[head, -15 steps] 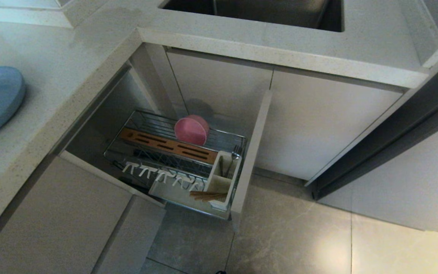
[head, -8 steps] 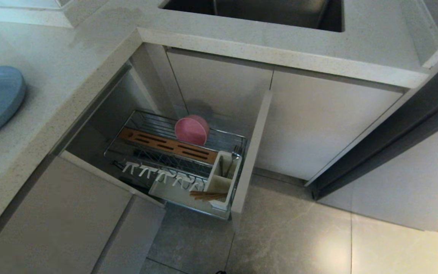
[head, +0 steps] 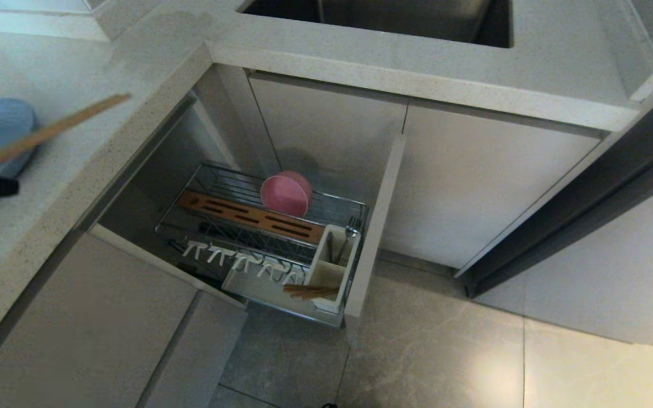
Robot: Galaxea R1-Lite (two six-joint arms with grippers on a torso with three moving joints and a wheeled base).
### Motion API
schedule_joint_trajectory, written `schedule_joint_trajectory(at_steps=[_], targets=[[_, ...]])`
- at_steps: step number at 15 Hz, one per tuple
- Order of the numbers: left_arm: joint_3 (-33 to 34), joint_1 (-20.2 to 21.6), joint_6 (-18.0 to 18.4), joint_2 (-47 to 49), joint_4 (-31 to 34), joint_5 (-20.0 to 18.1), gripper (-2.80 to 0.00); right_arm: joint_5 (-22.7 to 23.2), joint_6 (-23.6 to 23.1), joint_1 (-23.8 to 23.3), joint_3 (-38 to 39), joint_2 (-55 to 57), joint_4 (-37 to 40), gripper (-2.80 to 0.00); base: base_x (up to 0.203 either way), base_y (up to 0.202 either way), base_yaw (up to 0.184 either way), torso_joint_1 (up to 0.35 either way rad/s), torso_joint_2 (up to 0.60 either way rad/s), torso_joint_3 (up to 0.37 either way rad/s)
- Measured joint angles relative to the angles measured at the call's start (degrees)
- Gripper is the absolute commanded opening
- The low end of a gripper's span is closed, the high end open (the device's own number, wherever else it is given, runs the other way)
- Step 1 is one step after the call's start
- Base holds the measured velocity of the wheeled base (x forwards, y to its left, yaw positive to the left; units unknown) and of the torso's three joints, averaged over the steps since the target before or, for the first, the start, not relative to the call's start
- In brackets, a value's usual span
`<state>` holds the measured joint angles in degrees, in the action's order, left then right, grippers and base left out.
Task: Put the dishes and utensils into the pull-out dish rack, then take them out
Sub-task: Pick up the chopsticks and place it in the cupboard
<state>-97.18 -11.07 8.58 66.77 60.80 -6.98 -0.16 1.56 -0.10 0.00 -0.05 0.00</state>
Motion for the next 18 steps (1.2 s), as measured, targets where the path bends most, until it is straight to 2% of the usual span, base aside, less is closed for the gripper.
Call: schedule_joint_trajectory(at_steps=[4, 7, 14, 18], targets=[[-0.10, -0.25, 9.80, 5.31, 12.53, -1.15, -2.80, 0.00, 0.00, 0.00, 0.00, 0.00, 0.00, -2.80, 0.000, 0.000, 0.000, 0.000, 0.00, 0.000], [-0.45, -2.09, 13.91, 10.69, 15.74, -0.90, -2.80, 0.00, -0.02, 0.00, 0.00, 0.00, 0.00, -2.80, 0.000, 0.000, 0.000, 0.000, 0.00, 0.000], [-7.71, -9.02, 14.71, 28.19, 17.14, 0.20, -2.80, 0.00, -0.02, 0.00, 0.00, 0.00, 0.00, -2.80, 0.000, 0.000, 0.000, 0.000, 0.00, 0.000], [-11.41, -10.64, 14.43, 38.14, 15.78, 3.29, -2.80, -0.02, -0.02, 0.00, 0.00, 0.00, 0.00, -2.80, 0.000, 0.000, 0.000, 0.000, 0.00, 0.000]])
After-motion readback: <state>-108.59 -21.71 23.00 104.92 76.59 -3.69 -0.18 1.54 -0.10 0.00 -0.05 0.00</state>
